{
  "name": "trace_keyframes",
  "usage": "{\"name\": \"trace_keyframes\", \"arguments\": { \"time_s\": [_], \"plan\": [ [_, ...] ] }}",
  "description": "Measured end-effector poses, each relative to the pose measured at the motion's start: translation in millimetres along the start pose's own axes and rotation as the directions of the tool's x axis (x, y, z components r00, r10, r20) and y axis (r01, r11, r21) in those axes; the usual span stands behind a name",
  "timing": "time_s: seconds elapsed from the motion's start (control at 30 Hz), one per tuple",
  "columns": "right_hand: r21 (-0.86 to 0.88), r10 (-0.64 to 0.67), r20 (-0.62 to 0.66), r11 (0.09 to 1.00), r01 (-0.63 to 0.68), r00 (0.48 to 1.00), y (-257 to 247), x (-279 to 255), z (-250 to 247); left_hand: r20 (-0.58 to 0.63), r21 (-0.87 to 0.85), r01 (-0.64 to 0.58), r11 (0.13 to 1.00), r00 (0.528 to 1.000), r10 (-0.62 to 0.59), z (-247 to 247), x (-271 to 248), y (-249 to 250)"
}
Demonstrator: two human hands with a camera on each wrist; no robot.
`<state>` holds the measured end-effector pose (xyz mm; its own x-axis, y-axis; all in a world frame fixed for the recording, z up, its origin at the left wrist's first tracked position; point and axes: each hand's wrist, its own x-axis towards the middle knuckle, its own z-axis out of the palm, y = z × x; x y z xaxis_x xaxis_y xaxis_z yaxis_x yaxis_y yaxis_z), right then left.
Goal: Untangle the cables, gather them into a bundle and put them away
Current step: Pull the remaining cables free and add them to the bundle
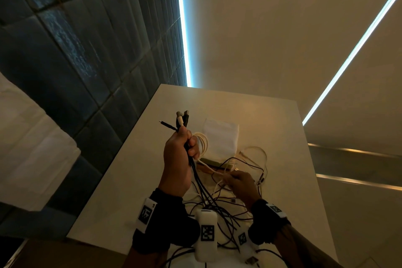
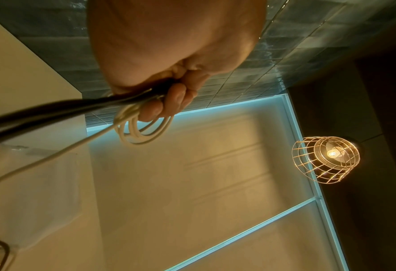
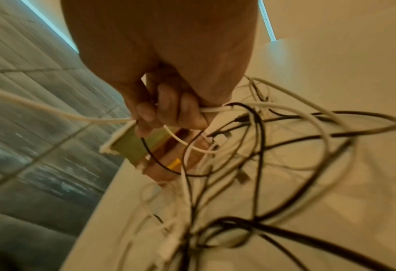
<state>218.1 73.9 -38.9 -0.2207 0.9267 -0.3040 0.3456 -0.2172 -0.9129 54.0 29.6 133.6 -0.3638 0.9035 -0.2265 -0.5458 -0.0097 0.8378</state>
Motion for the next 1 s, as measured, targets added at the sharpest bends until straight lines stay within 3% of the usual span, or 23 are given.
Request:
{"name": "trace_keyframes", "arguments": {
  "time_s": [0.1,0.23,0.4,0.5,0.67,0.8,0.93,1.0],
  "plan": [
    [0.174,-0.011,-0.111,0.984,0.031,0.994,-33,2,-9,-0.022,0.061,-0.003,0.998,1.000,0.004,0,2,-1],
    [0.418,-0.106,-0.129,0.896,0.150,0.986,-91,-7,-20,-0.073,0.133,0.017,0.991,0.997,-0.008,5,1,-6],
    [0.414,-0.384,0.028,0.845,0.340,0.923,-139,-31,-25,-0.128,0.155,0.054,0.986,0.991,-0.034,9,2,-11],
    [0.372,-0.445,0.124,0.849,0.375,0.887,-151,-45,-22,-0.111,0.098,0.074,0.992,0.992,-0.063,10,1,-9],
    [0.384,-0.400,0.210,0.873,0.301,0.892,-146,-49,-24,-0.023,0.014,0.029,0.999,0.999,-0.029,14,-3,-5],
    [0.296,-0.348,0.339,0.921,0.252,0.874,-127,-45,-21,0.066,-0.129,0.028,0.991,0.998,-0.020,18,-6,2],
    [0.304,-0.258,0.304,0.939,0.163,0.917,-92,-29,-14,0.117,-0.089,-0.009,0.996,0.993,0.019,18,-6,2],
    [0.236,-0.264,0.270,0.950,0.202,0.926,-71,-19,-10,0.123,-0.060,-0.023,0.998,0.992,0.031,17,-6,1]
  ]
}}
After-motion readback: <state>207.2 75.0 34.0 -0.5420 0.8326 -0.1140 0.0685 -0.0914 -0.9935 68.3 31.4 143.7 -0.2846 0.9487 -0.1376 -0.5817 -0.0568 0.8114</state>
